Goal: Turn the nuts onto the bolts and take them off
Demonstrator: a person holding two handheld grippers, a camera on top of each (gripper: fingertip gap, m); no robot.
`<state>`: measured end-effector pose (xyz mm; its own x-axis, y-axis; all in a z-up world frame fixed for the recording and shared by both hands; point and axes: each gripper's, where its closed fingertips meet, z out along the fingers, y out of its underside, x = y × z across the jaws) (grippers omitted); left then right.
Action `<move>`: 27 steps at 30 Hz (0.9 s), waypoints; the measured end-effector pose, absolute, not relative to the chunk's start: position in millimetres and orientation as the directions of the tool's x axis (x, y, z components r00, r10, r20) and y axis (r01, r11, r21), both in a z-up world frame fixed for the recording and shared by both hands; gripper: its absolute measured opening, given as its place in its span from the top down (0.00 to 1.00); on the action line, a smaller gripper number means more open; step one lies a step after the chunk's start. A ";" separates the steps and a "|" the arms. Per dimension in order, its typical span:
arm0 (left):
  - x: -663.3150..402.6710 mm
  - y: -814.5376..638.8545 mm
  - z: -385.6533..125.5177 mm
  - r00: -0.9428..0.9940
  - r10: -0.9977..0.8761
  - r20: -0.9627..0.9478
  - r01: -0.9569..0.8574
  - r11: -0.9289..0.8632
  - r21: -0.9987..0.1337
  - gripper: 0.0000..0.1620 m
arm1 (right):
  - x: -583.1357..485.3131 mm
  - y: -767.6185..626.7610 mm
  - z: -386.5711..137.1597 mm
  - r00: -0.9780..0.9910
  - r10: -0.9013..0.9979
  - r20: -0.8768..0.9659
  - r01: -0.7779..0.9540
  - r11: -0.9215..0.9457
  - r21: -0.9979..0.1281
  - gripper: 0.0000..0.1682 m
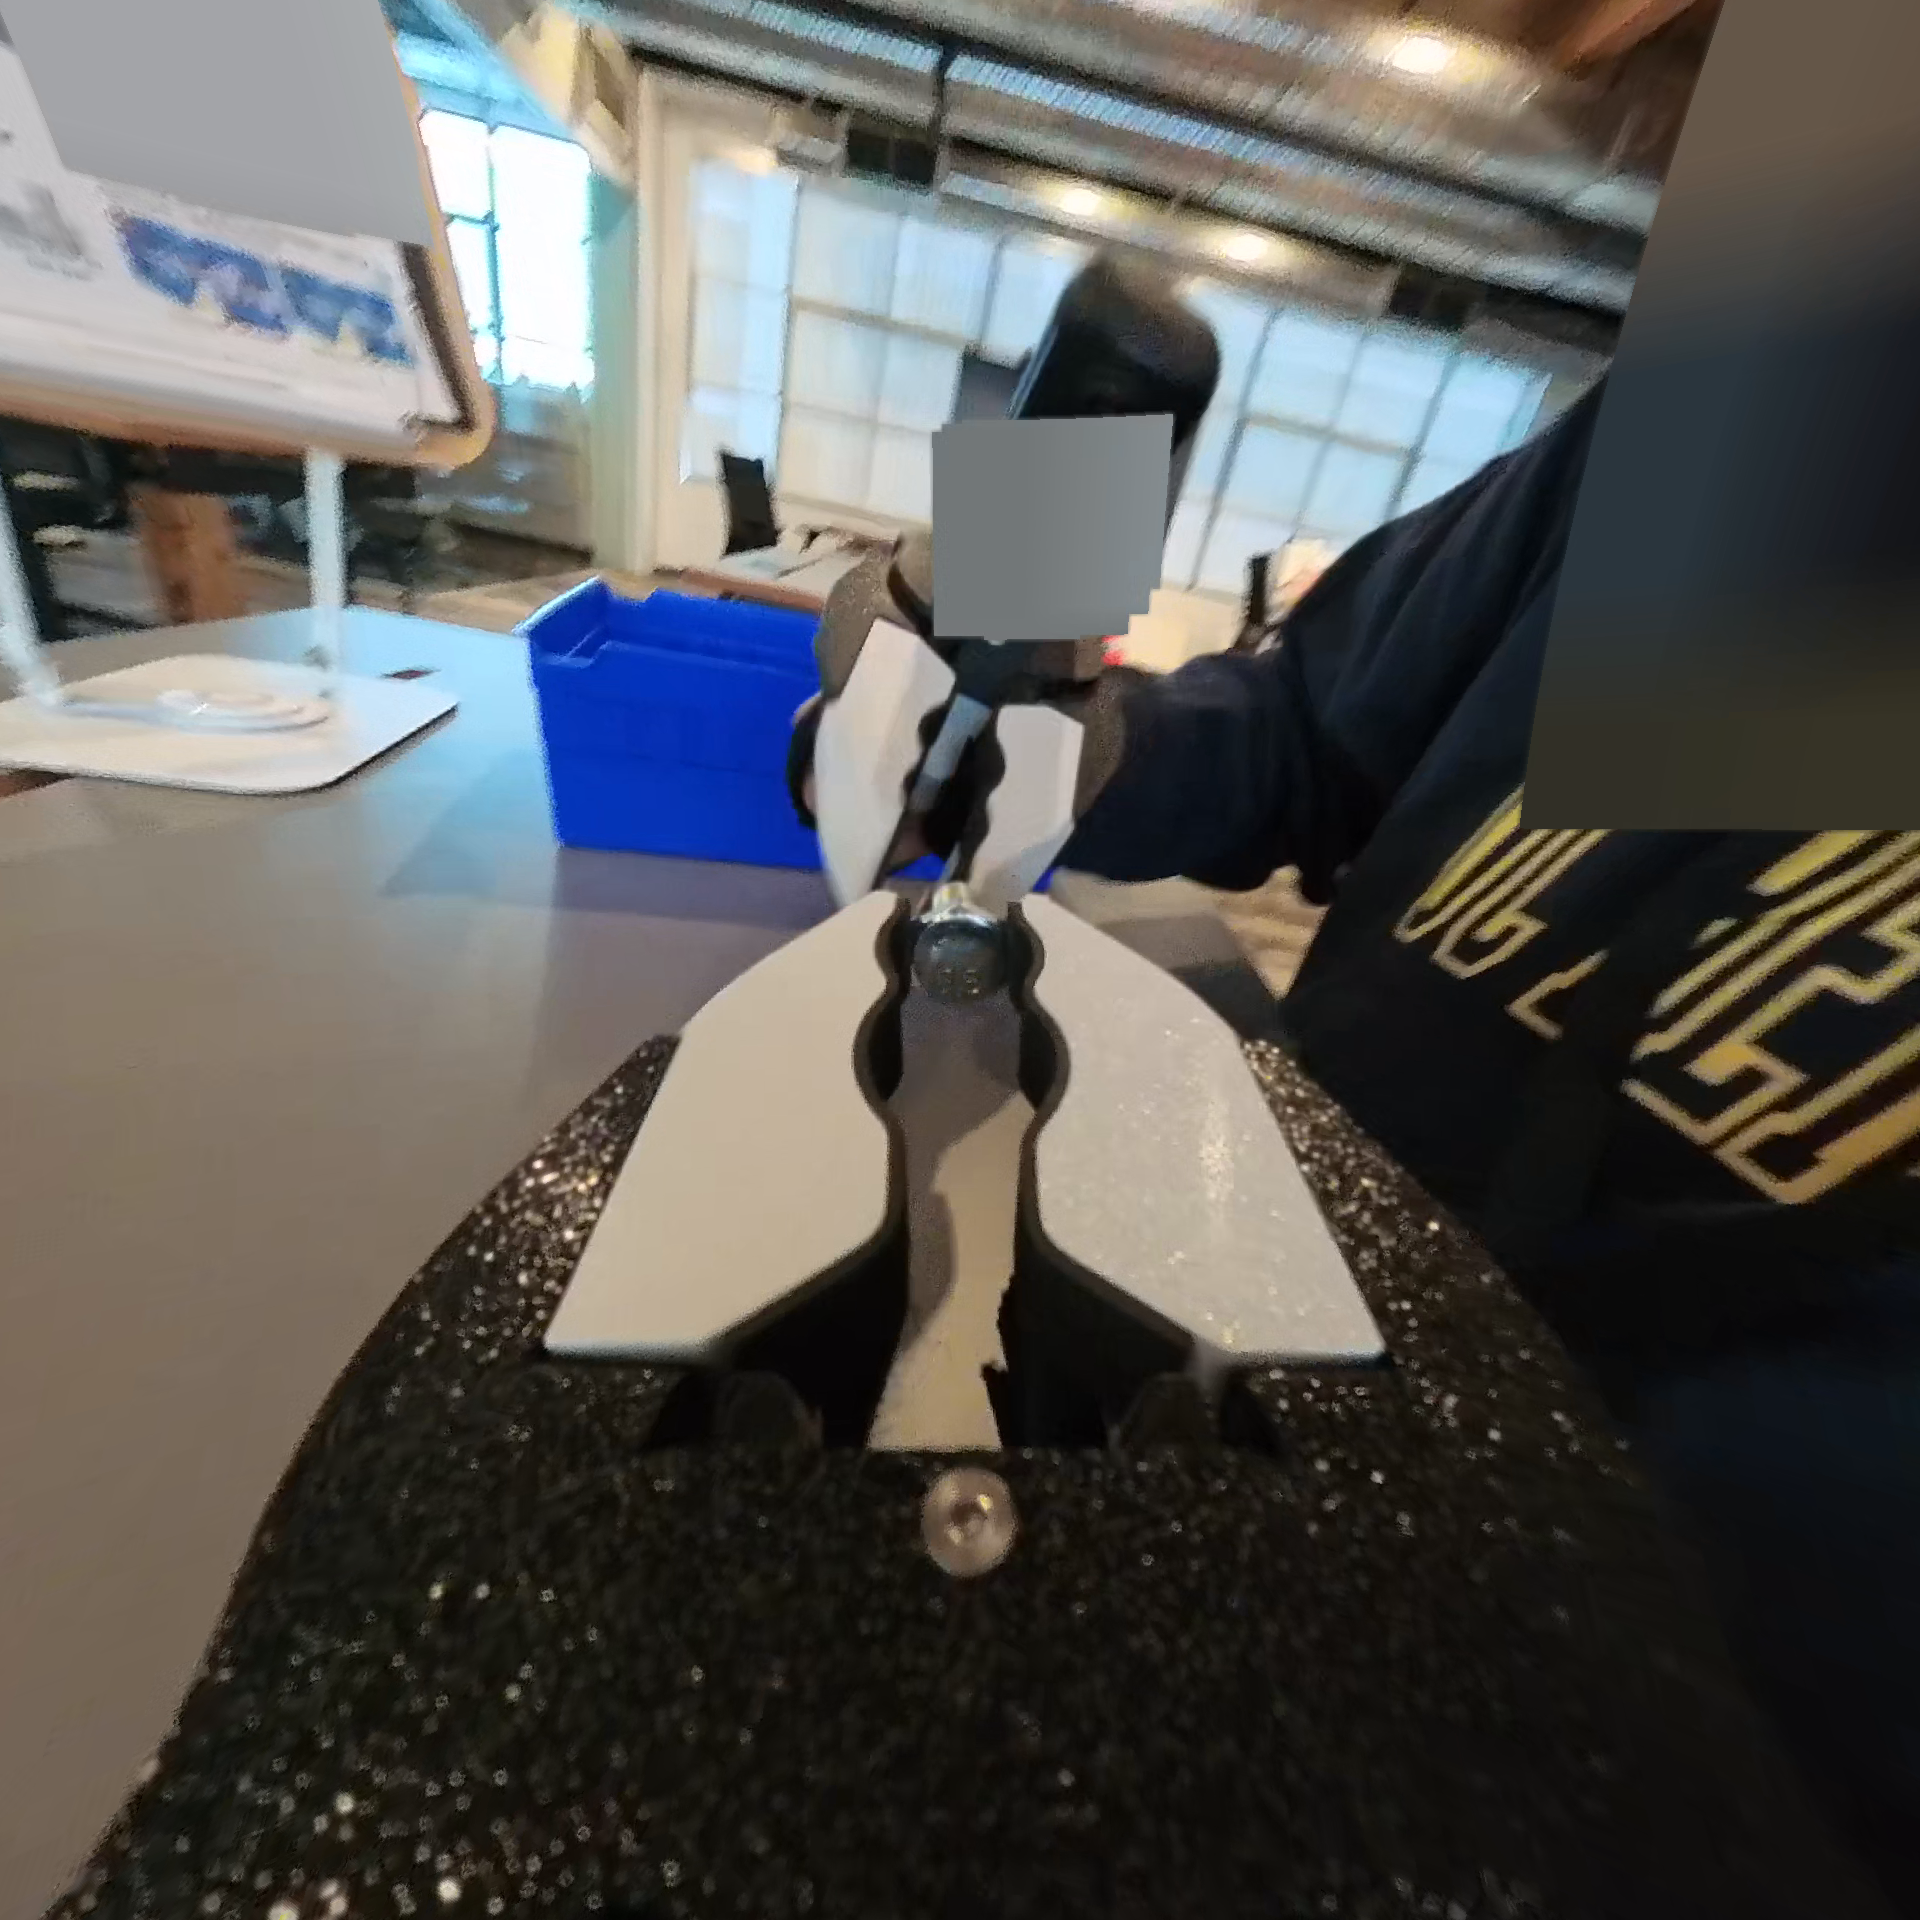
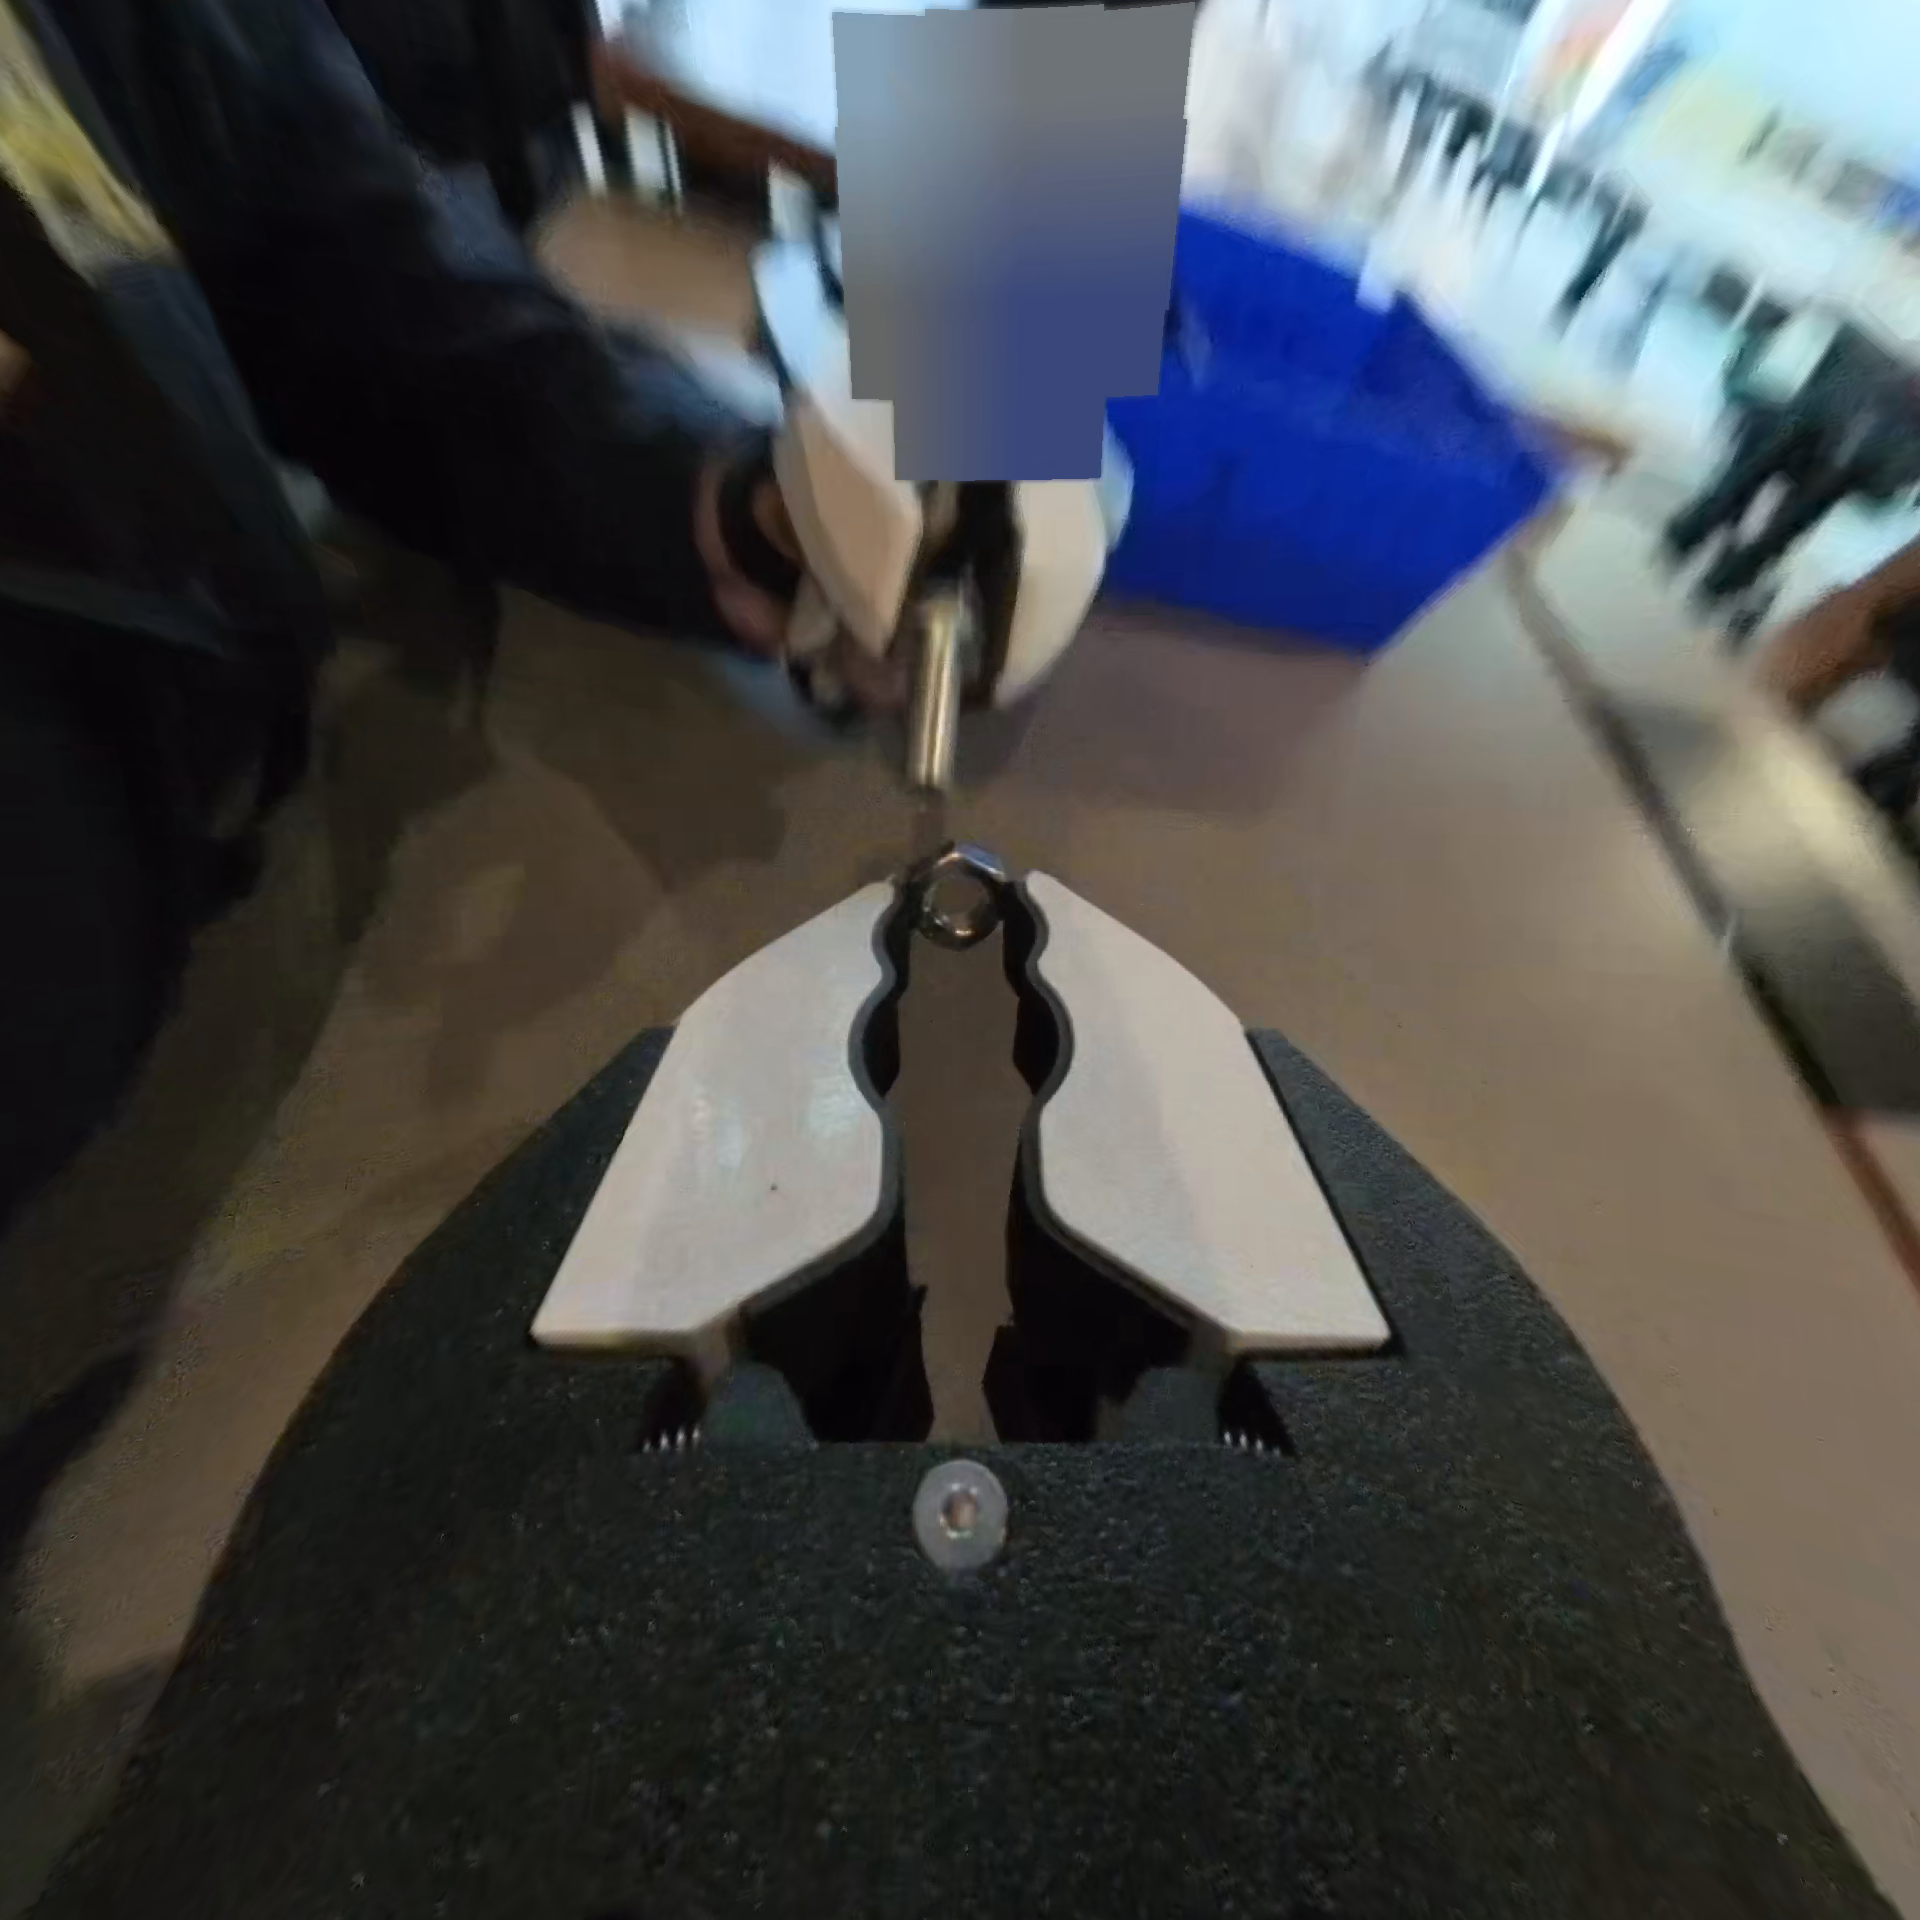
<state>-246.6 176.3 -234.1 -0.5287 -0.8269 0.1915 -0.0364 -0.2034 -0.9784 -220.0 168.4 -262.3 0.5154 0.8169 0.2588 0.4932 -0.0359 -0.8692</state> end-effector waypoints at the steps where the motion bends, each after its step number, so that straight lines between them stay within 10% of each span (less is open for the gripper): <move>1: -245.0 178.4 -236.7 -0.508 -0.842 0.182 -0.044 -0.185 -0.982 0.90 | -210.6 169.2 -279.7 0.533 0.817 0.221 0.571 -0.154 -0.807 0.89; 6: -240.5 175.5 -246.0 -0.485 -0.863 0.142 -0.071 -0.123 -0.990 0.90 | -166.4 161.1 -333.4 0.525 0.812 0.254 0.824 -0.411 -0.390 0.89; 12: -240.4 173.8 -246.5 -0.487 -0.865 0.117 -0.057 -0.103 -0.993 0.90 | -163.4 146.0 -355.7 0.539 0.836 0.107 0.829 -0.503 -0.244 0.88; 16: -240.6 176.7 -244.4 -0.477 -0.872 0.111 -0.035 -0.107 -0.994 0.90 | -166.9 147.8 -353.9 0.574 0.815 0.080 0.796 -0.532 -0.290 0.82; 19: -241.7 177.0 -240.7 -0.479 -0.872 0.100 -0.006 -0.111 -0.994 0.90 | -188.7 157.8 -327.9 0.597 0.801 0.050 0.699 -0.488 -0.522 0.76; 22: -243.9 175.0 -235.7 -0.499 -0.862 0.096 0.029 -0.127 -0.991 0.90 | -219.5 166.5 -286.5 0.593 0.805 0.020 0.505 -0.353 -0.787 0.82; 27: -244.3 169.9 -236.4 -0.532 -0.840 0.111 0.024 -0.146 -0.989 0.90 | -238.7 169.0 -264.0 0.586 0.800 0.127 0.441 -0.183 -0.879 0.89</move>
<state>-244.3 169.9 -236.4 -0.5316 -0.8397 0.1111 0.0243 -0.1463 -0.9889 -238.7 169.0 -264.0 0.5860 0.8003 0.1273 0.4407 -0.1829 -0.8788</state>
